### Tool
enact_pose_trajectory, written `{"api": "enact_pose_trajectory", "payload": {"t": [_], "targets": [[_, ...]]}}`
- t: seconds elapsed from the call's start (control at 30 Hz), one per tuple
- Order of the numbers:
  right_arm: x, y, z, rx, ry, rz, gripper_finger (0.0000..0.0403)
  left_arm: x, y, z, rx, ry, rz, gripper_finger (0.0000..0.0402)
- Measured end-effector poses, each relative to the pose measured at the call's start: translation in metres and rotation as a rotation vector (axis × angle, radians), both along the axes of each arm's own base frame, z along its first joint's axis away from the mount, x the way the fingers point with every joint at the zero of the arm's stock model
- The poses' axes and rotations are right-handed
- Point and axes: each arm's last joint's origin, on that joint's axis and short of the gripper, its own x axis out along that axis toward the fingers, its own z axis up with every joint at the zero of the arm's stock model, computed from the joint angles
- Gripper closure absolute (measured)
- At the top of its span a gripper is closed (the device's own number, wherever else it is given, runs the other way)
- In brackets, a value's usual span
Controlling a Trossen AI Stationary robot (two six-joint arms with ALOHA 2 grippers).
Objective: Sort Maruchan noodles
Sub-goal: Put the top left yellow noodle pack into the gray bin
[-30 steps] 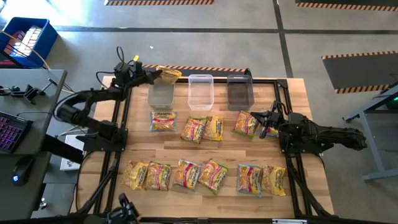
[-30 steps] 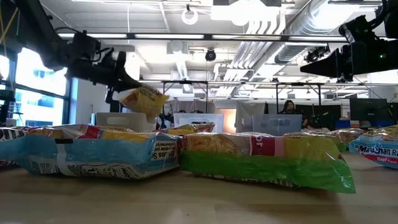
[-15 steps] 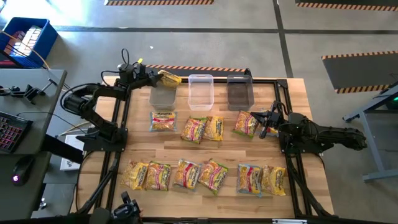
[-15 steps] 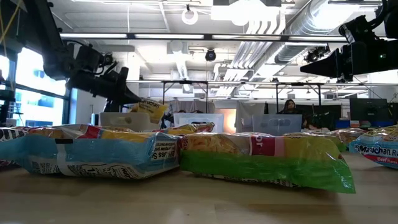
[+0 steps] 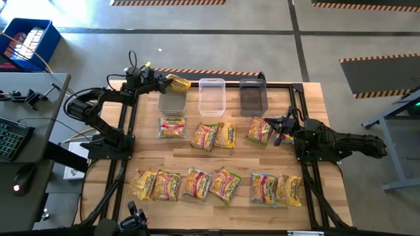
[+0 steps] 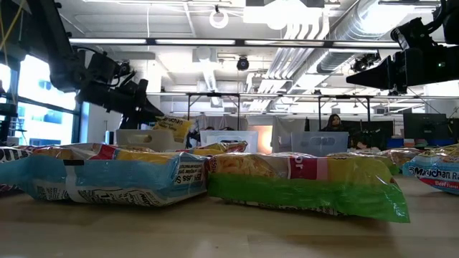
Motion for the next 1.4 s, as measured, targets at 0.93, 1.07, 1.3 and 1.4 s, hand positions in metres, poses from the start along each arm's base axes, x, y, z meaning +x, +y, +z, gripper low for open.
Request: {"api": "enact_pose_trajectory", "payload": {"t": [0.93, 1.07, 1.3, 1.4], "targets": [[0.0, 0.0, 0.0, 0.0, 0.0, 0.0, 0.0401, -0.001, -0.02, 0.05, 0.136, 0.076, -0.096, 0.0293], [0.0, 0.0, 0.0, 0.0, 0.0, 0.0, 0.0401, 0.024, -0.023, 0.064, 0.18, 0.175, -0.243, 0.0335], [0.0, 0.0, 0.0, 0.0, 0.0, 0.0, 0.0401, 0.054, -0.016, 0.09, 0.19, 0.555, -0.313, 0.0381], [0.0, 0.0, 0.0, 0.0, 0.0, 0.0, 0.0401, 0.062, -0.01, 0.105, 0.209, 0.692, -0.322, 0.0364]]}}
